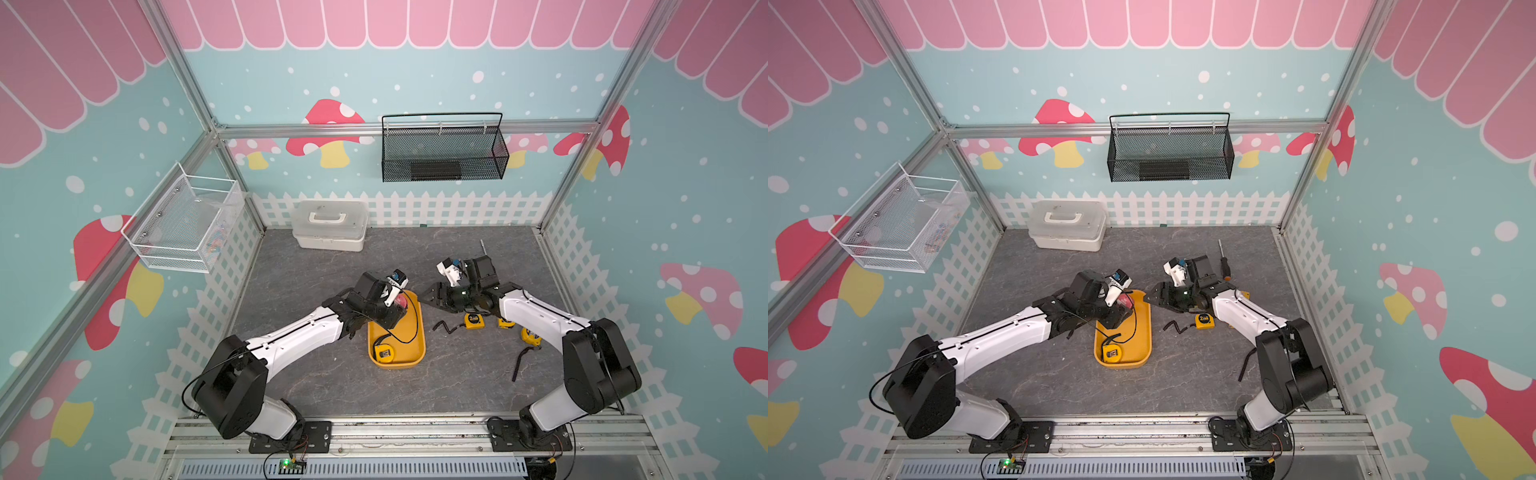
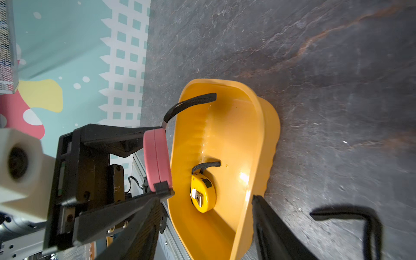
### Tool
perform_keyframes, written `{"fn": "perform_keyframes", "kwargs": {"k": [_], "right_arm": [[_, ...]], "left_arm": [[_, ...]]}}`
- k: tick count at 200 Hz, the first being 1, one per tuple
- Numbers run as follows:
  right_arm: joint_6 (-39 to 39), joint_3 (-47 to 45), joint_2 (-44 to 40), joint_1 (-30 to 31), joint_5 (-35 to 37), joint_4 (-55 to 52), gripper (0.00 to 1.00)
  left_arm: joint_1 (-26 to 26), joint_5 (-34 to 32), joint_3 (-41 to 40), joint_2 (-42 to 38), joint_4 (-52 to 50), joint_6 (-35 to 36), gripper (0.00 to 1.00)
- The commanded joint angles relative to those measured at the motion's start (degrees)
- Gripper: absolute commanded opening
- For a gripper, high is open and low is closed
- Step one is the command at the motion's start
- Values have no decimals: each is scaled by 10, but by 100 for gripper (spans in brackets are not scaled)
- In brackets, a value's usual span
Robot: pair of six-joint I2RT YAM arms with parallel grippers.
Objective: Take the tape measure out of the storage box
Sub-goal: Place the tape measure at the center of the board.
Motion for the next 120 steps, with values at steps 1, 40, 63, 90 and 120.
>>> {"fn": "perform_keyframes", "kwargs": {"k": [1, 40, 63, 90, 120], "right_arm": [[29, 21, 18, 16, -15, 43, 64], [35, 46, 40, 37, -21, 49, 64], [36, 55, 49, 47, -23, 52, 64], [37, 65, 60, 59, -25, 52, 63], [37, 74, 73, 69, -29, 53, 63]], "left_arm": [[4, 18, -20, -18, 36, 14, 59], [5, 27, -29, -25, 46, 15, 59], [5, 31, -29, -23, 47, 18, 59], [4, 38, -26, -20, 50, 18, 60], [5, 38, -23, -15, 52, 19, 60]]}}
